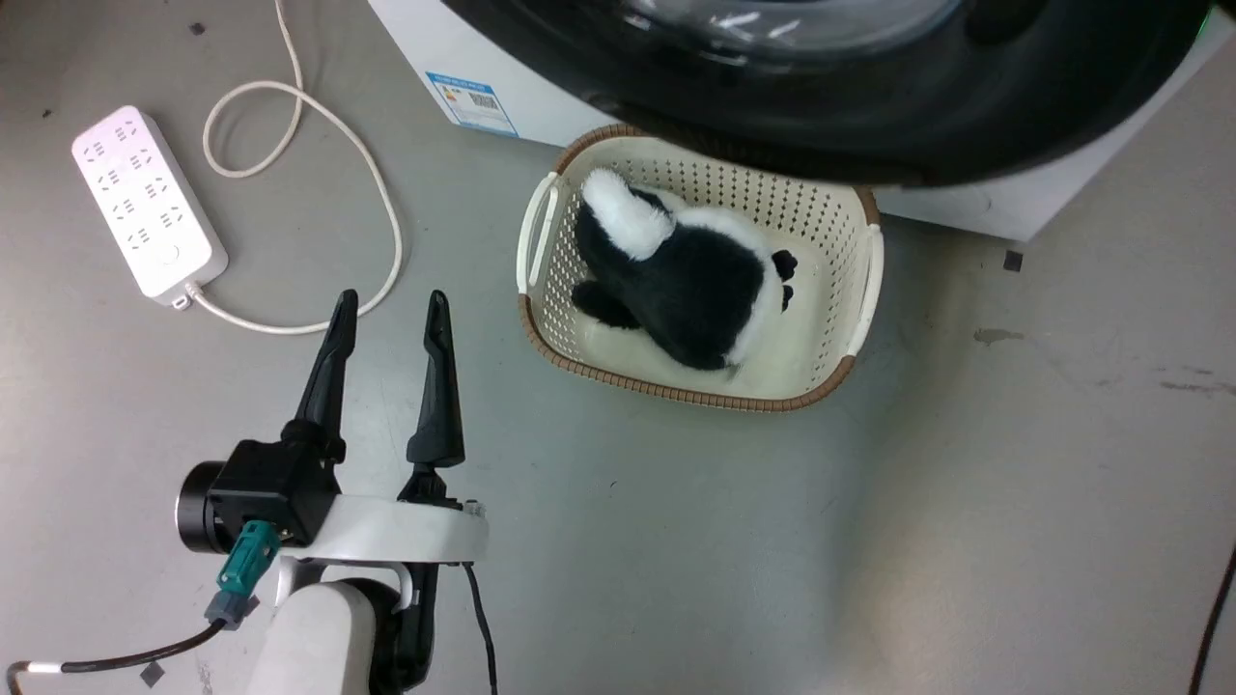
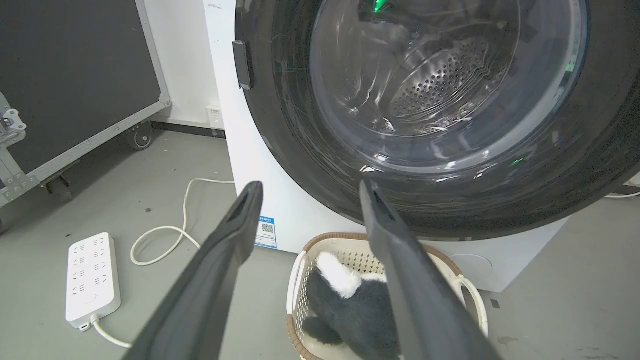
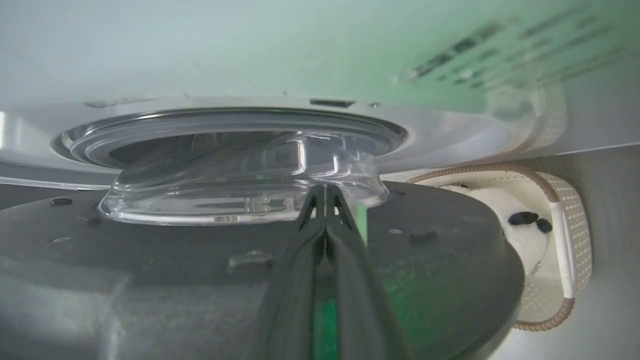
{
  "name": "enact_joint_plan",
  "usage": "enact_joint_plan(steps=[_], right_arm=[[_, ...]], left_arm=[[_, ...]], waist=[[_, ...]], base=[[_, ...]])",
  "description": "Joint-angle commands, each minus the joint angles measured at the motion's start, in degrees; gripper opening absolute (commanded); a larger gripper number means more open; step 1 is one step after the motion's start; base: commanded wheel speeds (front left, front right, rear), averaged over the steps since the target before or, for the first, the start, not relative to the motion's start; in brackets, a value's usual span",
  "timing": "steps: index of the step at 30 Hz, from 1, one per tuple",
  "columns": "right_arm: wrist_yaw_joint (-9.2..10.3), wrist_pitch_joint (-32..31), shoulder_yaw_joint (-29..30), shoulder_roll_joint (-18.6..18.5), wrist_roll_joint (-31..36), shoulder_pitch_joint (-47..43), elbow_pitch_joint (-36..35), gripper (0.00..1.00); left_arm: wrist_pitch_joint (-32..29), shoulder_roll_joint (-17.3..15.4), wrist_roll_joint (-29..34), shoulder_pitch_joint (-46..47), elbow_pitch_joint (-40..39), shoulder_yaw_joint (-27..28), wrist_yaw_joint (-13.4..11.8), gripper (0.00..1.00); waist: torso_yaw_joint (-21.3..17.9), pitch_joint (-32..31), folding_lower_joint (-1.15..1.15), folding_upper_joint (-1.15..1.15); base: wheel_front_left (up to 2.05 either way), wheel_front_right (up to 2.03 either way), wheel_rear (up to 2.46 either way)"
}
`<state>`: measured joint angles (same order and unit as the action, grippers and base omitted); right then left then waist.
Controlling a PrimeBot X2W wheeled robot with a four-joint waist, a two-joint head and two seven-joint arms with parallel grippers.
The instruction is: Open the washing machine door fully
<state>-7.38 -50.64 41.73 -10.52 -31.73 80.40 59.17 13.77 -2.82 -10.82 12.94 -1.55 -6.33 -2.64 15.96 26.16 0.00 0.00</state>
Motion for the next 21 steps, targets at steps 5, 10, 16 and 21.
enact_joint_plan(steps=[5, 10, 16, 21], right_arm=[[-0.11, -4.77, 1.96, 2.53, -0.7, -1.89, 1.35, 0.0], [-0.11, -8.51, 1.93, 4.85, -0.9, -8.9, -1.8, 0.0], [-0.11, -12.85, 0.95, 7.33, -3.97, -17.82, -8.06, 0.0], [-0.11, -15.97, -5.62, 7.61, -13.75, -23.86, -8.61, 0.0]], left_arm=[[1.07, -0.06, -1.35, 0.52, 0.66, 0.26, -0.22, 1.0], [1.23, -0.06, -1.26, -0.93, 1.98, -0.5, 0.06, 1.0], [1.23, -0.06, -0.99, -2.97, 3.25, -1.01, 0.29, 1.0], [1.23, -0.06, -0.67, -4.88, 4.39, -1.01, 0.46, 1.0]], waist=[[-0.62, -2.85, 0.0, 0.0], [-1.57, -7.04, 0.0, 0.0], [-2.39, -11.6, 0.0, 0.0], [-2.6, -14.83, 0.0, 0.0]], base=[[0.0, 0.0, 0.0], [0.0, 0.0, 0.0], [0.0, 0.0, 0.0], [0.0, 0.0, 0.0]])
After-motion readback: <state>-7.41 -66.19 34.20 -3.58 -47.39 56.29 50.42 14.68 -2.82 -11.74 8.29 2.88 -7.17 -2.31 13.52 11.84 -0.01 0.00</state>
